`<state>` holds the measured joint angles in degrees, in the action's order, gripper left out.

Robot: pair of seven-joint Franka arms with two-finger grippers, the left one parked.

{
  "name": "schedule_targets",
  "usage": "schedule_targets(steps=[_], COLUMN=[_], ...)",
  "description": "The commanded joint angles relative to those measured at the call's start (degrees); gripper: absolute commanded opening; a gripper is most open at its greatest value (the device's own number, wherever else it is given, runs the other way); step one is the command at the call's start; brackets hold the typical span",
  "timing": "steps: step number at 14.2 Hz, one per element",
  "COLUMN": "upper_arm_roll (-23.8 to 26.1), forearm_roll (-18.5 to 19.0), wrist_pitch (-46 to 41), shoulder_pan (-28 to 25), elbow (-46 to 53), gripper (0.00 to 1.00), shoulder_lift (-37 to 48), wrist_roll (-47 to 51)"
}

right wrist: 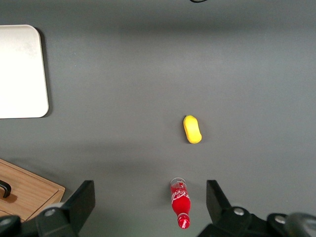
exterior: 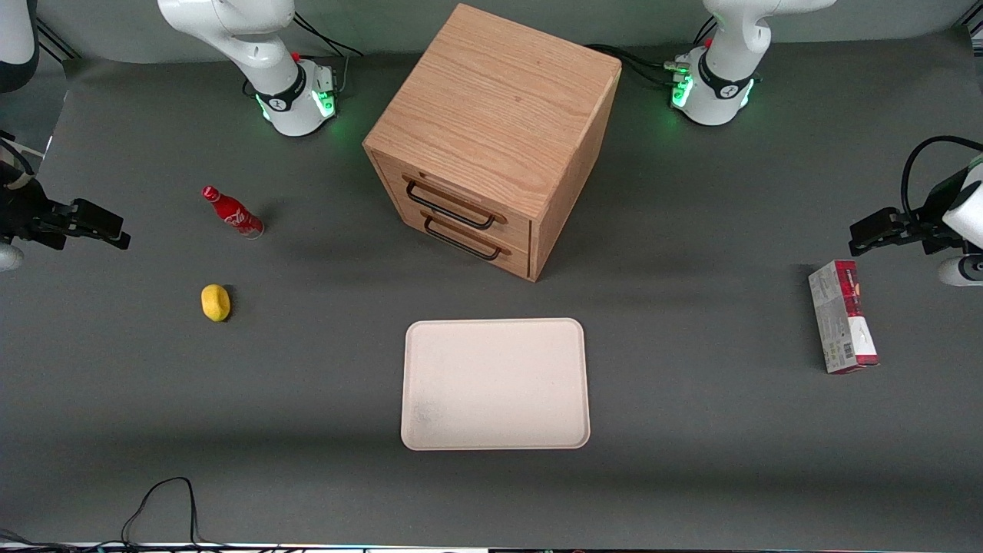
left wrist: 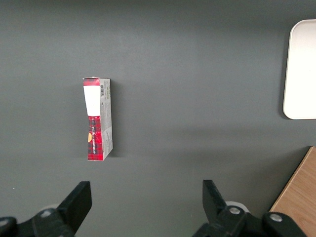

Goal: Place coke bottle on tray
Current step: 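Move the right gripper toward the red Coca-Cola bottle lying on the table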

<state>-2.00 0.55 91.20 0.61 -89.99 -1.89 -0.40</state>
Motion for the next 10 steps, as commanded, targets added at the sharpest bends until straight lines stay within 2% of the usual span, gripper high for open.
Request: schedule_targets(steps=[1, 6, 10], upper_arm_roll=[-0.5, -0.6, -2.6], forearm_roll=[0.9, 0.9, 1.0], wrist_pitch=[-0.2, -0.9, 3.8], shoulder_pan=[-0.9, -0.8, -0.8], elbow=[0.2, -1.2, -16.7], gripper=[1.0, 1.0, 1.0], shoulder_lift=[0.6, 1.6, 14.3], wrist_roll=[1.1, 0.9, -1.4])
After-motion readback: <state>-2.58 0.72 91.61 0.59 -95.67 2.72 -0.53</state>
